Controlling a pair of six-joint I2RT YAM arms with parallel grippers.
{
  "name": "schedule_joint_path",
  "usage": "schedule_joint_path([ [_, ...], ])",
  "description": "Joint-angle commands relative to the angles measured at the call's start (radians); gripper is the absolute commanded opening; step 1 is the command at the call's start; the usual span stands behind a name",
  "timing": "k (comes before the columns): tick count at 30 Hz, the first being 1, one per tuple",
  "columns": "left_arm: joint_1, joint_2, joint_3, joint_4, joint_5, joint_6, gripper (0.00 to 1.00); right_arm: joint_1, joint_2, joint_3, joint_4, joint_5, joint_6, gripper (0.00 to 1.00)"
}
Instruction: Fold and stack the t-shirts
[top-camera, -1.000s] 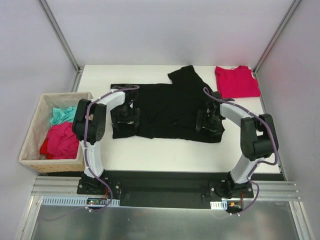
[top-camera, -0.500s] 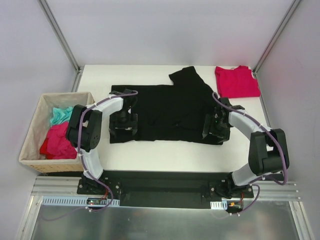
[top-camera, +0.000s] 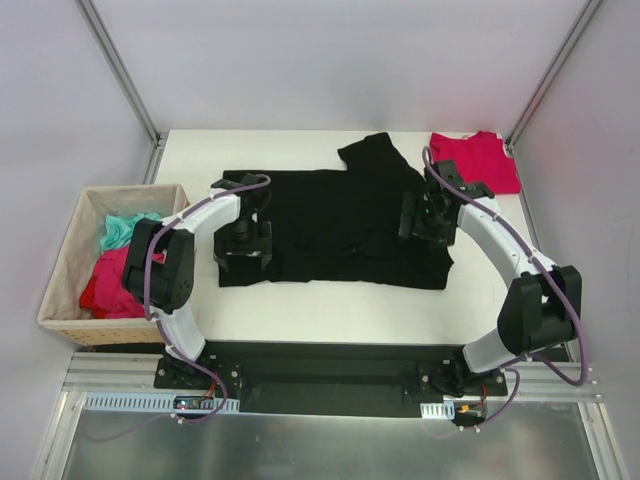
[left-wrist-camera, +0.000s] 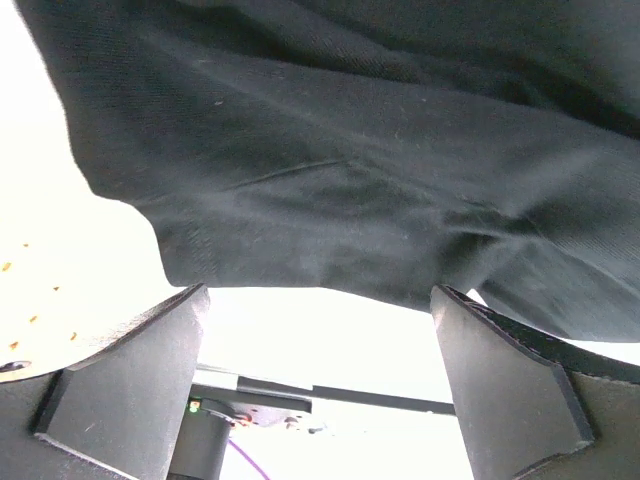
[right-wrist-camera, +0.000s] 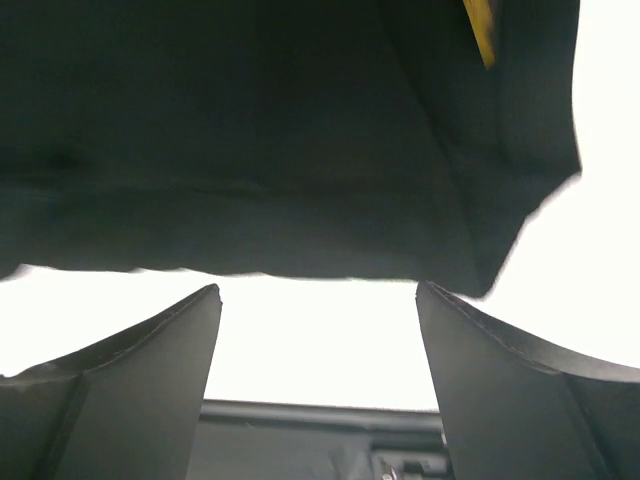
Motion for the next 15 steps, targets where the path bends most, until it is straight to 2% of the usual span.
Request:
schedule_joint_path([
  [1,-0.011,-0.091,0.068,-0.058,-0.06,-0.018,0.93,0.08,-0.012,0.173,-0.077,0.073,-0.006,0.83],
  [5,-0.011,-0.119,0.103,-0.081,-0.078,-0.018,0.95,0.108,0.064,0.219,-0.059,0.07,0.001,0.83],
  [15,-0.009,-0.168,0.131,-0.112,-0.131,-0.018,0.97,0.112,0.19,0.095,0.084,0.053,0.006,0.83],
])
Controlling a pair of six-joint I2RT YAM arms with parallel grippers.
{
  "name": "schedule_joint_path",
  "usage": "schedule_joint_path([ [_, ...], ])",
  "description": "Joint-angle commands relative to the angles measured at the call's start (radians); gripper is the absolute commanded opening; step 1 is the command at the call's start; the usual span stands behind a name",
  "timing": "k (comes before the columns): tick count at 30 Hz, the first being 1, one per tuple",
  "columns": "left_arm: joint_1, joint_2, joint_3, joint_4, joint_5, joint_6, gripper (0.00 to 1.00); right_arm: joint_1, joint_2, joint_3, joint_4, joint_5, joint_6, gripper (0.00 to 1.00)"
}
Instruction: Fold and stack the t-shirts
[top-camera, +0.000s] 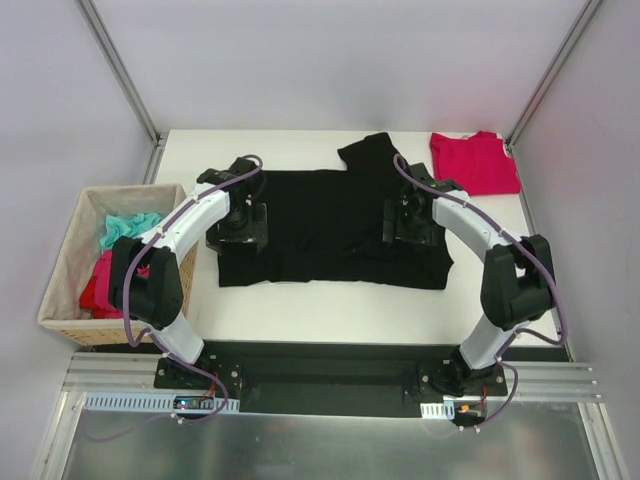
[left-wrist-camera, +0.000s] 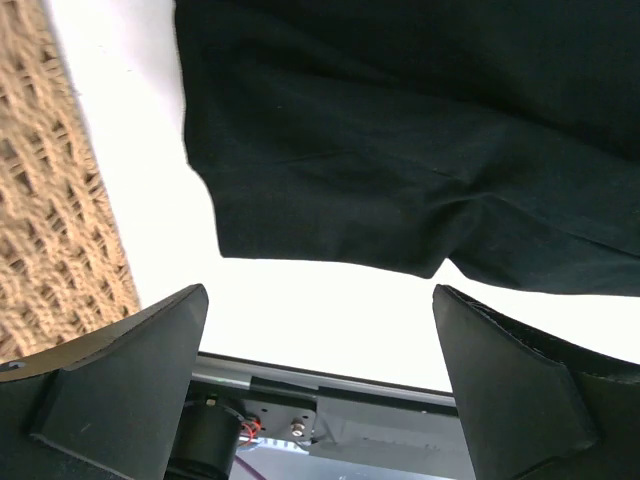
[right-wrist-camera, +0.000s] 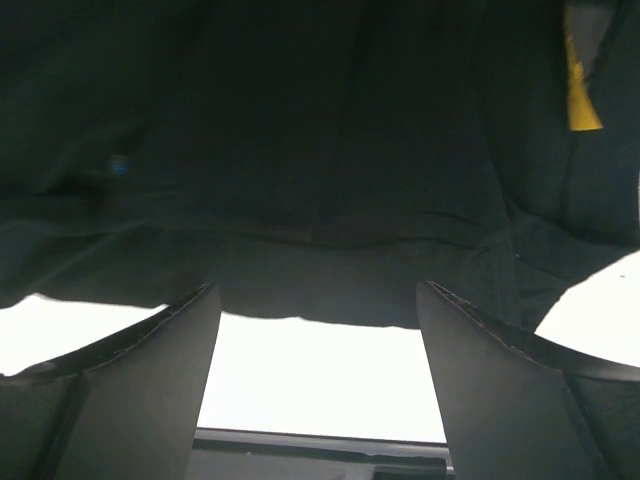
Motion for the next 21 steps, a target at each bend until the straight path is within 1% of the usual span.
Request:
schedule_joint_path([
  [1,-0.009,-0.033,0.037,-0.053,-0.045,-0.018,0.97,0.001,0.036,-0.038,0.053,-0.004,0.009,0.83],
  [7,-0.009,-0.024,0.041,-0.056,-0.046,-0.016,0.97,0.0,0.059,-0.101,0.096,-0.01,0.014,0.83],
  [12,-0.009,-0.016,0.052,-0.059,-0.048,-0.021,0.98,0.0,0.053,-0.175,0.125,-0.013,0.023,0.83],
  [20,-0.009,-0.022,0.063,-0.059,-0.054,-0.035,0.99,-0.018,0.044,-0.241,0.154,-0.012,0.028,0.83],
  [21,-0.009,-0.022,0.066,-0.059,-0.054,-0.035,0.99,-0.025,0.041,-0.248,0.157,-0.048,0.031,0.83],
])
